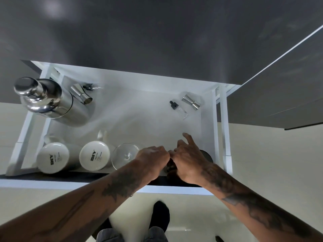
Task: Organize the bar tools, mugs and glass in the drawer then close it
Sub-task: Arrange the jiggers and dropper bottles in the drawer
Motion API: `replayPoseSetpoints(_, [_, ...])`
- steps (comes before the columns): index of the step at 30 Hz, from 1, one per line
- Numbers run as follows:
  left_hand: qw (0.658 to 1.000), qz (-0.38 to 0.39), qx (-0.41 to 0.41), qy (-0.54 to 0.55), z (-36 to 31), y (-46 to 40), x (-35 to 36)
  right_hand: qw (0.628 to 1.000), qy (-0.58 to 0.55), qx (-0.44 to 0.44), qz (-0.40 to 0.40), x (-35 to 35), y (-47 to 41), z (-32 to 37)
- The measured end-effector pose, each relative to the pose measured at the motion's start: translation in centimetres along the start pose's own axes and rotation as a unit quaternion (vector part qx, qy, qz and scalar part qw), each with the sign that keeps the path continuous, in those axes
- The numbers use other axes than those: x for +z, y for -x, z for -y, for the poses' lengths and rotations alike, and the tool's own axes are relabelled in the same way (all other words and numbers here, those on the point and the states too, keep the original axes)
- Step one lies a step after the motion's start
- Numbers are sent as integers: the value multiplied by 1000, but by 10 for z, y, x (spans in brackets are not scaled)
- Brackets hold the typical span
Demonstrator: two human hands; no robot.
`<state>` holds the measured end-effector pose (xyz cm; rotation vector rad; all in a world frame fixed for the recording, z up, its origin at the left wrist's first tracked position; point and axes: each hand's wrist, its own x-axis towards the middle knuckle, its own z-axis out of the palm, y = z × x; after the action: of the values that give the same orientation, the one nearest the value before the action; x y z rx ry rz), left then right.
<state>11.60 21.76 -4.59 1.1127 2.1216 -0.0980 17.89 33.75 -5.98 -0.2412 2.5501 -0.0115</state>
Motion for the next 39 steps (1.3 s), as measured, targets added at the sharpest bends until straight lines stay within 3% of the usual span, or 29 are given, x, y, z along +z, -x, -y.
replayPoseSetpoints(10, [998, 52, 26, -25, -5, 2, -9, 996, -56, -58, 34, -11, 5, 1])
replayPoseSetpoints(12, [997, 21, 57, -55, -4, 4, -18, 993, -110, -18, -41, -20, 4, -11])
replayPoseSetpoints(16, [993, -63, 83, -55, 12, 8, -37, 940, -181, 196, -211, -34, -33, -70])
replayPoseSetpoints(18, [991, -117, 57, -21, 26, 5, -40, 927, -180, 243, -219, -28, -66, -99])
replayPoseSetpoints(22, [984, -158, -19, 79, 60, -14, -47, 944, -149, 243, -164, 1, -107, -120])
replayPoseSetpoints(26, [959, -189, -62, 201, 79, -38, -52, 917, -193, 281, -207, 13, -98, -122])
replayPoseSetpoints(29, [931, -187, -68, 305, 71, -48, -57, 871, -307, 235, -303, 5, -65, -106])
replayPoseSetpoints(31, [910, -171, -18, 376, 64, -44, -63, 845, -383, 157, -338, -9, -36, -80])
replayPoseSetpoints(33, [909, -140, 46, 390, 59, -34, -64, 854, -407, 89, -311, -15, -18, -50])
replayPoseSetpoints(35, [930, -126, 76, 337, 60, -22, -58, 863, -416, 48, -282, -11, -17, -29])
replayPoseSetpoints(39, [974, -55, 26, 217, 65, -13, -36, 902, -392, 7, -181, 5, -36, -16])
